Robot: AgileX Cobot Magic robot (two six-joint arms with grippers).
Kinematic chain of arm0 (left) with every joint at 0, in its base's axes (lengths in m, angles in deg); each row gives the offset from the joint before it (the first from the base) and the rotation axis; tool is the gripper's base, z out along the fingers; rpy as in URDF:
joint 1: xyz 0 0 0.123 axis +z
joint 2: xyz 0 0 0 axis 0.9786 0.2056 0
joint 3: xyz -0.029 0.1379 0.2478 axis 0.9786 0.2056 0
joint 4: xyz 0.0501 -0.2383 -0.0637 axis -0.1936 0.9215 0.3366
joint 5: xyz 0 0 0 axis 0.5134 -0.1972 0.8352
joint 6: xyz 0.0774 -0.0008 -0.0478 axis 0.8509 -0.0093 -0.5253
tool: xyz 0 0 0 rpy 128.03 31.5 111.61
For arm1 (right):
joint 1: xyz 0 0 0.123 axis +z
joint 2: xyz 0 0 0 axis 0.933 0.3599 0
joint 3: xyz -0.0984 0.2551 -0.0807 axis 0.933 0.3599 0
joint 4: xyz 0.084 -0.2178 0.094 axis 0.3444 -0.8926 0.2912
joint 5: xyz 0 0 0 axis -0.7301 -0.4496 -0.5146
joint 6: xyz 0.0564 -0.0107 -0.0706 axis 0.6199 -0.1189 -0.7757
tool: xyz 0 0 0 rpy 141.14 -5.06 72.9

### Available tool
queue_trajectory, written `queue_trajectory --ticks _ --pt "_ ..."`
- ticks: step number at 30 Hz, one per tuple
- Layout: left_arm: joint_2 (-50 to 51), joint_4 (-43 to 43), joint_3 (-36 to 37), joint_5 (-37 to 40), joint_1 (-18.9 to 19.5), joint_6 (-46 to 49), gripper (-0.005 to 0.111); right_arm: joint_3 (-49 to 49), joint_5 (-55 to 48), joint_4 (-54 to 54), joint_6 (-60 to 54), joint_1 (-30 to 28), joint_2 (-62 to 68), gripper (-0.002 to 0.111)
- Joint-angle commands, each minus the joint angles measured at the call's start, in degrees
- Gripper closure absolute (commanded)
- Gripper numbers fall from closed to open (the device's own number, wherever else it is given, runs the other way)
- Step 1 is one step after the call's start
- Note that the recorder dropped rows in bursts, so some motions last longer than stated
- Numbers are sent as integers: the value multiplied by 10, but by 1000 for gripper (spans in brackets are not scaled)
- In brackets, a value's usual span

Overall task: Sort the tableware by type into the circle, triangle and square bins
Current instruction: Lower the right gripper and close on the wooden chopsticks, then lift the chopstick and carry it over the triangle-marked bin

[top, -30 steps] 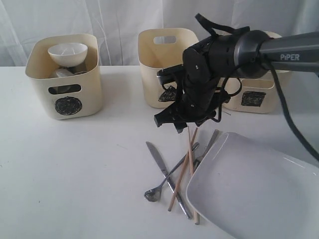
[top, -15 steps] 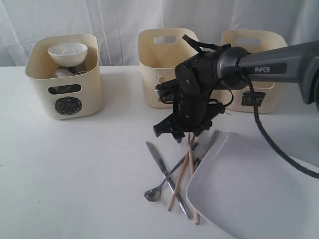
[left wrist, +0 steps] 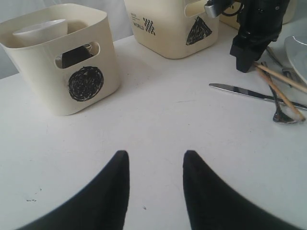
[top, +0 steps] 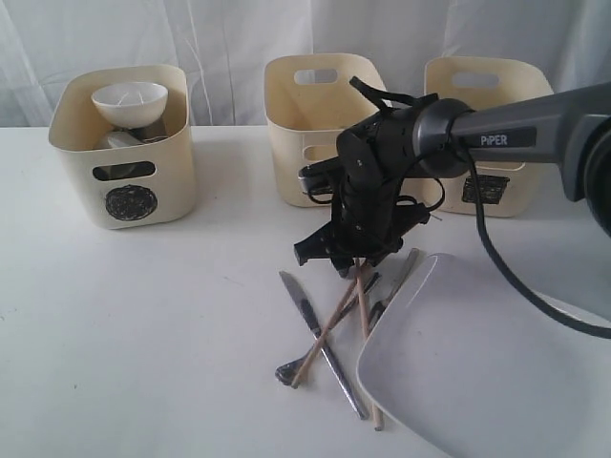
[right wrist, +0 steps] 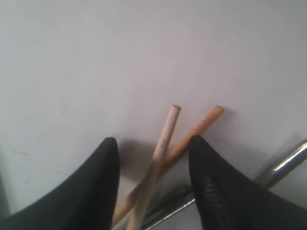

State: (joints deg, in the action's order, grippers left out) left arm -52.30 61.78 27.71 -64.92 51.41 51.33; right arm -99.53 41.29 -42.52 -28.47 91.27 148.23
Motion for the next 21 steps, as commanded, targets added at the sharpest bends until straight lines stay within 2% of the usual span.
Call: queue_trajectory --ticks 1,7,14,21 --pt "-3 7 2 -1 1 2 64 -1 -1 2 3 -4 4 73" --pt "-3 7 2 -1 1 2 64 -1 -3 2 3 -4 4 84" --pt "-3 7 2 -1 1 2 64 -1 -4 2 3 -4 4 103" --pt "-3 7 2 -1 1 2 64 -7 -3 2 3 -4 -1 108"
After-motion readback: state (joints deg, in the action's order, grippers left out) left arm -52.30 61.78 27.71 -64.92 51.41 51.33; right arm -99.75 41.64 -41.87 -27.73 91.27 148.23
